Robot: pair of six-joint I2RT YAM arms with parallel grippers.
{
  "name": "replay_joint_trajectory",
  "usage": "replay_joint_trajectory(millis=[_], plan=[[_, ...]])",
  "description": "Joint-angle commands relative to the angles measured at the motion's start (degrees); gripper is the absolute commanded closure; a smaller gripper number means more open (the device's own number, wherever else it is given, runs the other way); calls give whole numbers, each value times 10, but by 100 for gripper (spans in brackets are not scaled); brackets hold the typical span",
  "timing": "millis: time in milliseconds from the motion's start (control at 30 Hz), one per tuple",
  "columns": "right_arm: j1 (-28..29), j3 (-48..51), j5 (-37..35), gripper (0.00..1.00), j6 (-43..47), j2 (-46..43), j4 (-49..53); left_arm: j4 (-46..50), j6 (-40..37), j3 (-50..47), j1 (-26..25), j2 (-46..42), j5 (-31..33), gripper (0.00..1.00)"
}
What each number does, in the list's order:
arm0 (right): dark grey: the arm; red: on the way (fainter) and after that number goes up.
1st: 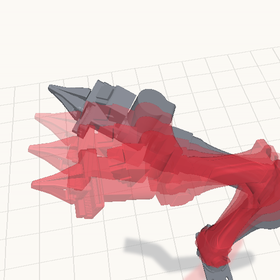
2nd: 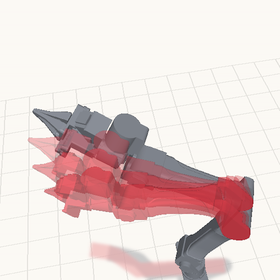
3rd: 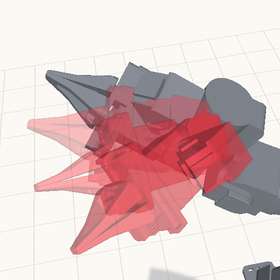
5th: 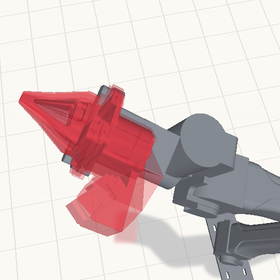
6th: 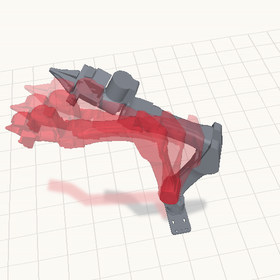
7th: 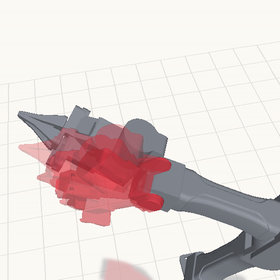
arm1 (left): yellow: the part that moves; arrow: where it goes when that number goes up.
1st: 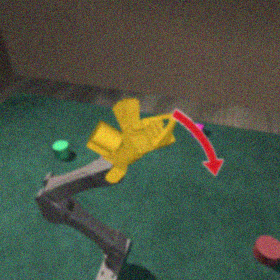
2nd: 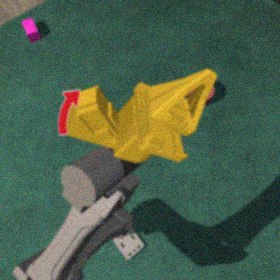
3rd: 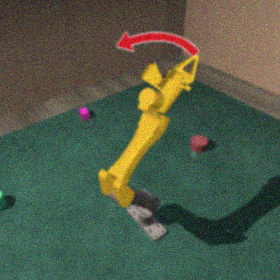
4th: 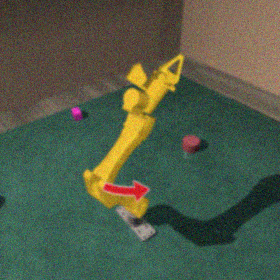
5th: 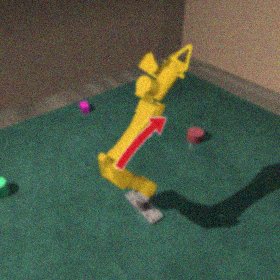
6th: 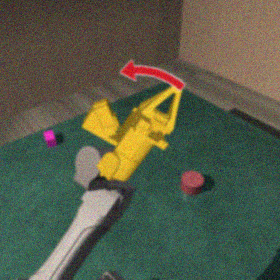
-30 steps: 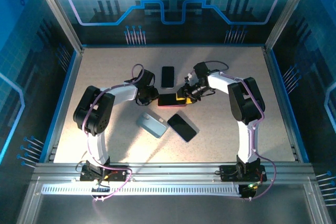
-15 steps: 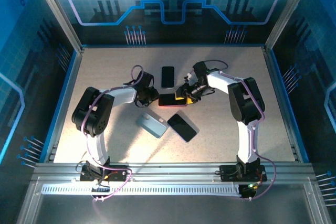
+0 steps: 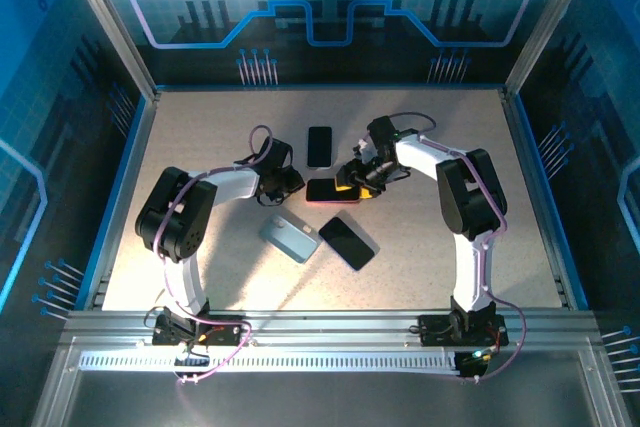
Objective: Put the phone into the phone case
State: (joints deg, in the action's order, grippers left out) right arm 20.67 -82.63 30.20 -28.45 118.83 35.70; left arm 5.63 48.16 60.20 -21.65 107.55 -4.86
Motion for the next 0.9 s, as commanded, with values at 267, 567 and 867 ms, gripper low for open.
replay_joint_trajectory(millis=[267, 567, 867], plan=[[2, 0, -36, 34, 6, -28, 54, 3, 14, -14, -11, -10, -36, 76], [3, -6, -53, 32, 7, -45, 76, -7, 13, -14, -12, -3, -45, 76], [2, 1, -65, 30, 8, -62, 81, -1, 4, -6, -25, -6, -41, 76]])
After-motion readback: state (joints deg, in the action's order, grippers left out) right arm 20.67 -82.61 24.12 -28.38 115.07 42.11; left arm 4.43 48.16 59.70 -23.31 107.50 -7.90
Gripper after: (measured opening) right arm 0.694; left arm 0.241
